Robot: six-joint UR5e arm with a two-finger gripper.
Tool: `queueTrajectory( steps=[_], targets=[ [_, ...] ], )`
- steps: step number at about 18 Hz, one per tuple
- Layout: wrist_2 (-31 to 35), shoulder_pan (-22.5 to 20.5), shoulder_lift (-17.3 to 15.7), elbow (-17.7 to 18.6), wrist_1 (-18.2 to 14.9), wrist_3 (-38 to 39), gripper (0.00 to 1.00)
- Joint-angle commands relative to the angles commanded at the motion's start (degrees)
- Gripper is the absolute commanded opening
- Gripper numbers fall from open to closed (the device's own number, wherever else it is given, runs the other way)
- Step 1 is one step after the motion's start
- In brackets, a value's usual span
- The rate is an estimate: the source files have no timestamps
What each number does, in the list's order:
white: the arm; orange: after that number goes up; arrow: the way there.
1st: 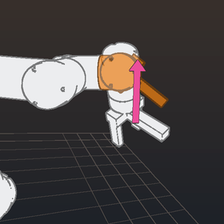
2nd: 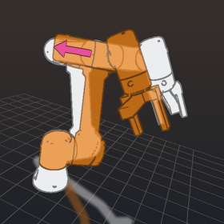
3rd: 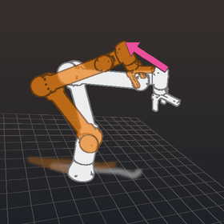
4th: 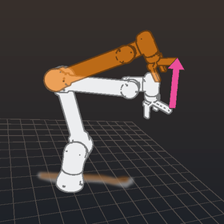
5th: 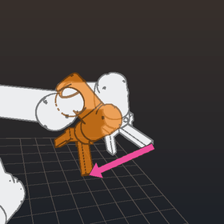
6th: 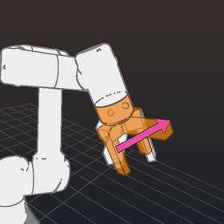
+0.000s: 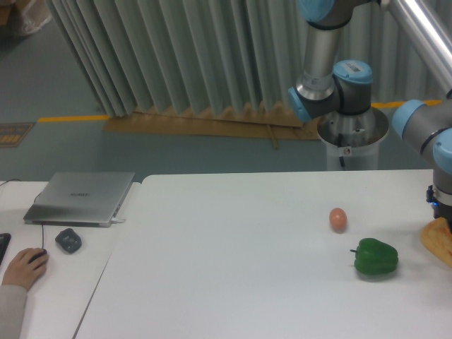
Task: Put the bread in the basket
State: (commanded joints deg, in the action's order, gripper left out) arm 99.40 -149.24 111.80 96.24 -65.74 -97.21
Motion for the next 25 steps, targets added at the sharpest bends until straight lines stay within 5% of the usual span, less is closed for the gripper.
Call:
queueTrajectory(
  steps=[7, 10, 12, 19, 25],
  targets=[
    [-0.5, -0.1, 0.8, -0.1, 1.2, 0.1, 1.00],
    [-0.4, -0.1, 0.8, -0.7, 1.2, 0.0, 0.50],
    [-0.1, -0.1, 0.5, -1.2, 1.1, -0.1, 0.34],
    [-1.4, -0.4, -0.8, -2.0, 0.4, -0.2, 0.32],
    [-3.9, -0.3, -3.6, -4.1, -6.5, 0.5, 0.32]
  ],
)
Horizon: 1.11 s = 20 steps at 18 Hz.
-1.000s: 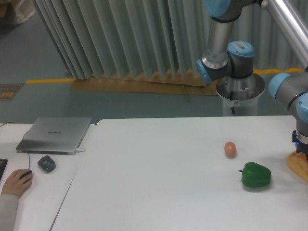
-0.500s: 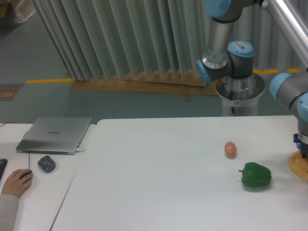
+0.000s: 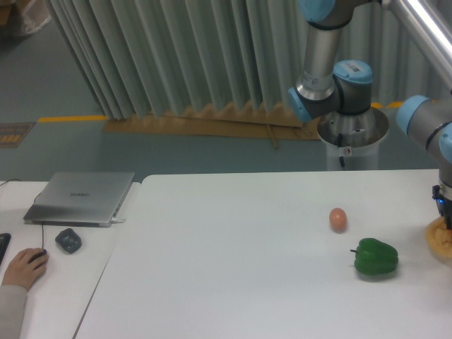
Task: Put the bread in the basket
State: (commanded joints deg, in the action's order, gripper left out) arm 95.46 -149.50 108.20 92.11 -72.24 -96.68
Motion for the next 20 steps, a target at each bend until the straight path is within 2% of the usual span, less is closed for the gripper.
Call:
queueTrajectory(
  steps=[4, 7, 12, 15, 17, 20],
  targets=[
    [-2.6, -1.7, -1.4, -4.0, -7.0, -0.1, 0.32],
    [-5.3, -5.1, -1.7, -4.5, -7.7, -1.5, 0.32],
    [-5.5, -9.3, -1.4, -6.9, -7.2, -15.5, 0.32],
    [-5.6, -12.4, -0.7, -8.0, -6.5, -20.4, 0.32],
    [-5.4, -14.1, 0.8, -7.7, -2.1, -20.8, 0.32],
    [-4.7, -16.2, 2.1, -8.3, -1.5, -28.2, 0.31]
  ],
)
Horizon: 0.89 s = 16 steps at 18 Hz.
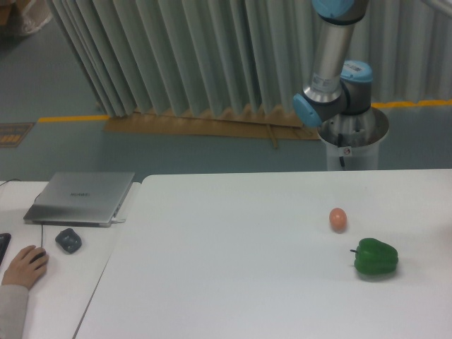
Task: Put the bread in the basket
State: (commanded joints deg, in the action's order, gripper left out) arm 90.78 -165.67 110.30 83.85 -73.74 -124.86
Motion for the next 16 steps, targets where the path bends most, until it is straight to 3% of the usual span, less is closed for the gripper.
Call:
queueTrajectory(
  steps=[2, 6, 10, 12, 16],
  targets=[
    [2.5, -0.1, 1.1, -0.7, 2.5, -4.1, 0.30],
    [3.8, -1.2, 0.9, -1.3, 2.8, -11.1, 0.30],
    [3.2, -1.0, 6.0, -7.6, 3.9, -10.1, 0.30],
    [2.5, -1.1, 7.7, -7.5, 6.1, -11.5, 0.30],
    [2.6, -1.8, 7.8, -7.2, 6.2, -19.1, 0.30]
  ],
)
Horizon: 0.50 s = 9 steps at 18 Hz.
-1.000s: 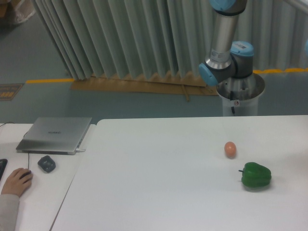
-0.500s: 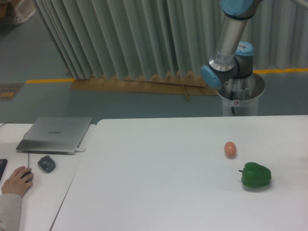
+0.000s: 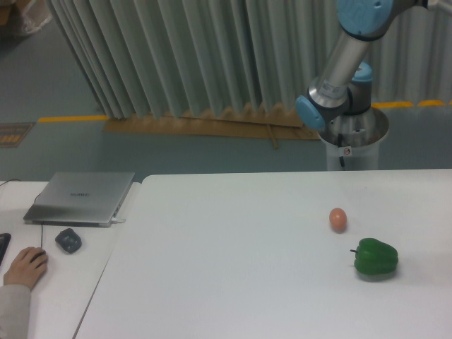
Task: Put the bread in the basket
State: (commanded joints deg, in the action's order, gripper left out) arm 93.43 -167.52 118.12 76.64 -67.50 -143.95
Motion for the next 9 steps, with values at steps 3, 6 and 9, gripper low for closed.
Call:
queueTrajectory(
  steps=[3, 6, 9],
  targets=[
    [0.0, -1.1, 0.1, 0.0, 0.0, -3.5, 0.30],
    [-0.5, -1.2, -0.2, 0.9, 0.1, -1.7, 0.62],
    [-4.6, -0.8, -1.5, 4.0, 5.3, 9.3, 1.00]
  ],
)
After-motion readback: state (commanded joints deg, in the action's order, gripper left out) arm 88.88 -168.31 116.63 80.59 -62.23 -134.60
